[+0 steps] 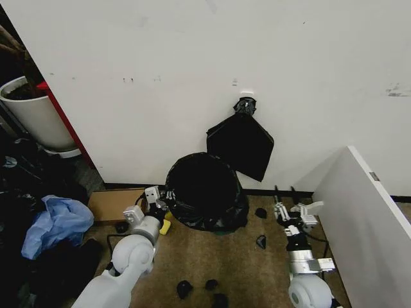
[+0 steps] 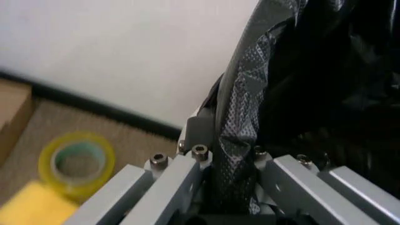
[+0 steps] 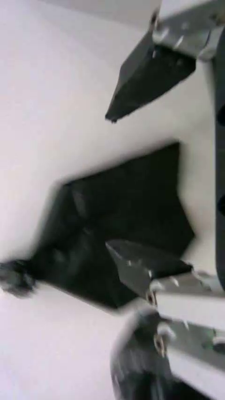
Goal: Place the garbage bag over the trash bin.
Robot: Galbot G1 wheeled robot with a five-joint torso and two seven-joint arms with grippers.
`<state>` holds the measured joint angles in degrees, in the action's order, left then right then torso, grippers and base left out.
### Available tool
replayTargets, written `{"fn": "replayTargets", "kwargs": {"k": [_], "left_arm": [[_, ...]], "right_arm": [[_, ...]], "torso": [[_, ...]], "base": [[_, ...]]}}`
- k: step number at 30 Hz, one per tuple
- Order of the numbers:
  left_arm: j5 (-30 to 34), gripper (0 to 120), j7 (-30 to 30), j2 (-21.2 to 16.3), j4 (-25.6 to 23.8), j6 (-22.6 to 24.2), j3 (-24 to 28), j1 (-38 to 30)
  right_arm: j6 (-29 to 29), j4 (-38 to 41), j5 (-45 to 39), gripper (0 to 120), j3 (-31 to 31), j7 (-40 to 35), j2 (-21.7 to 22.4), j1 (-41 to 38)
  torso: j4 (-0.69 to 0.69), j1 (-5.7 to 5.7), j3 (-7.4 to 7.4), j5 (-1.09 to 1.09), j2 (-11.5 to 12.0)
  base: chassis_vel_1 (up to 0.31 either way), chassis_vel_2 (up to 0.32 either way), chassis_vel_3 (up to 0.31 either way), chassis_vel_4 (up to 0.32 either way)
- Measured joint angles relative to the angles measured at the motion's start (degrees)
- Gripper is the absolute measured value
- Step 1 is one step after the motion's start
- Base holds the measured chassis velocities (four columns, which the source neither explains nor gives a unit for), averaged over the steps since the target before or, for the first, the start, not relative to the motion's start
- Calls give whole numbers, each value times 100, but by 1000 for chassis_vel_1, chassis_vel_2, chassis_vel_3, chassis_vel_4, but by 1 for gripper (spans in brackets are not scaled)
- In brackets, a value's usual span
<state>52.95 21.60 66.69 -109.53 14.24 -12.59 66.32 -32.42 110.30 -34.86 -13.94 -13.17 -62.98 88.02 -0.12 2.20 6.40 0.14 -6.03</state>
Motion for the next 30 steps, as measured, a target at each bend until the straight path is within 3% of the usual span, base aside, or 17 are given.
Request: {"fn": "replayTargets", "kwargs": {"k": [5, 9, 16, 23, 30], "left_arm": [[865, 0, 531, 70, 96, 518, -109, -295], [1852, 0, 956, 161, 107, 899, -221, -453], [2041, 0, 979, 165, -90, 971, -255, -280], [2028, 0, 909, 99, -280, 964, -267, -164], [1960, 0, 848, 33, -299, 928, -275, -162]], "right_arm": [[259, 498, -103, 90, 330, 438, 81, 557], [424, 432, 752, 100, 493, 923, 25, 685], [452, 84, 1154, 100, 599, 1131, -50, 547], [654, -35, 615, 80, 761, 1068, -183, 342], [396, -263, 2, 55, 731, 1988, -197, 239]], "torso": [[0, 0, 0, 0, -1], [-1, 0, -1, 0, -1], [1, 0, 0, 0, -1], [1, 0, 0, 1, -1], [1, 0, 0, 0, -1]], "base": [[0, 0, 0, 0], [0, 0, 0, 0], [0, 0, 0, 0], [0, 0, 0, 0], [0, 0, 0, 0]]}}
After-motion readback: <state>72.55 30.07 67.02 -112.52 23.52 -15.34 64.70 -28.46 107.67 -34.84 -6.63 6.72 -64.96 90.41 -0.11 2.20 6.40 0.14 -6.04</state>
